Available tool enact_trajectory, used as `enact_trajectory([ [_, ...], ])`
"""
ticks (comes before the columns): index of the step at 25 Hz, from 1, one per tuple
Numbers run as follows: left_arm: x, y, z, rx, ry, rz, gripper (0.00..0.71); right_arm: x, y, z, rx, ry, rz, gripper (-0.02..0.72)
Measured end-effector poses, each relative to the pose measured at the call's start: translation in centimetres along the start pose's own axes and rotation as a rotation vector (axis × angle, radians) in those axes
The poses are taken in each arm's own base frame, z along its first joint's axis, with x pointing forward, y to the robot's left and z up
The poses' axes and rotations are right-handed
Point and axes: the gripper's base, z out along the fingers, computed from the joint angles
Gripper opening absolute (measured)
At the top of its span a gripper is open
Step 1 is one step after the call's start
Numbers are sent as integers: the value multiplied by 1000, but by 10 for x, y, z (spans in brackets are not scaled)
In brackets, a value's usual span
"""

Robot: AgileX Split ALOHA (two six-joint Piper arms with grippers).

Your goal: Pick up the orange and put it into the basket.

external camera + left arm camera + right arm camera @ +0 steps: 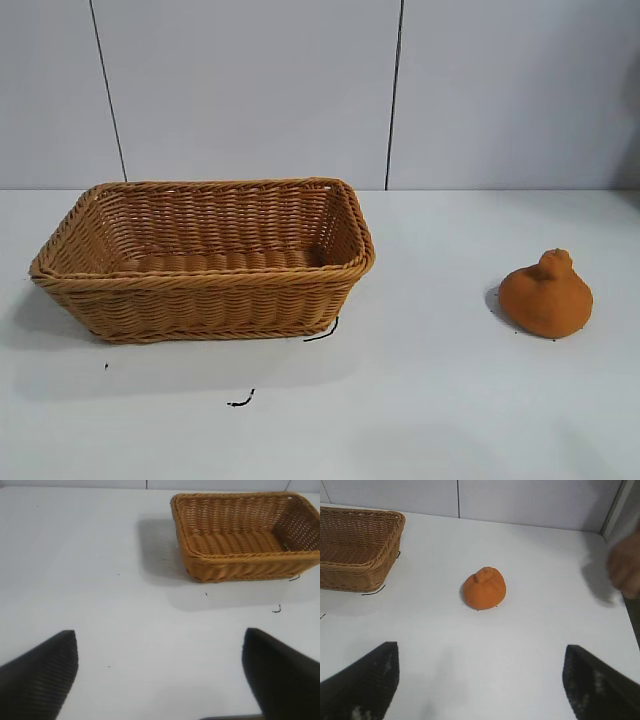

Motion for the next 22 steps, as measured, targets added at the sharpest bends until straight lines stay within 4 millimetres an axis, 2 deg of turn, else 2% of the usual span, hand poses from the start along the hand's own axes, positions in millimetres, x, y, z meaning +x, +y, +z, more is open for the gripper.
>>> enact_trajectory([
  [8, 0, 0, 0, 0, 0, 0, 639, -4, -1, -1, 9, 2, -2, 635],
  [10, 0, 0, 0, 0, 0, 0, 639, -15, -1, 1, 10, 31, 9, 635],
  [13, 0, 0, 0, 0, 1, 0, 639, -41, -4, 14, 16, 129, 19, 635],
  [17, 0, 0, 0, 0, 1, 0, 639, -83, -7, 50, 16, 286, 56, 635],
  [22, 0, 0, 0, 0, 1, 0, 639, -126, -12, 118, 19, 478, 111, 635],
])
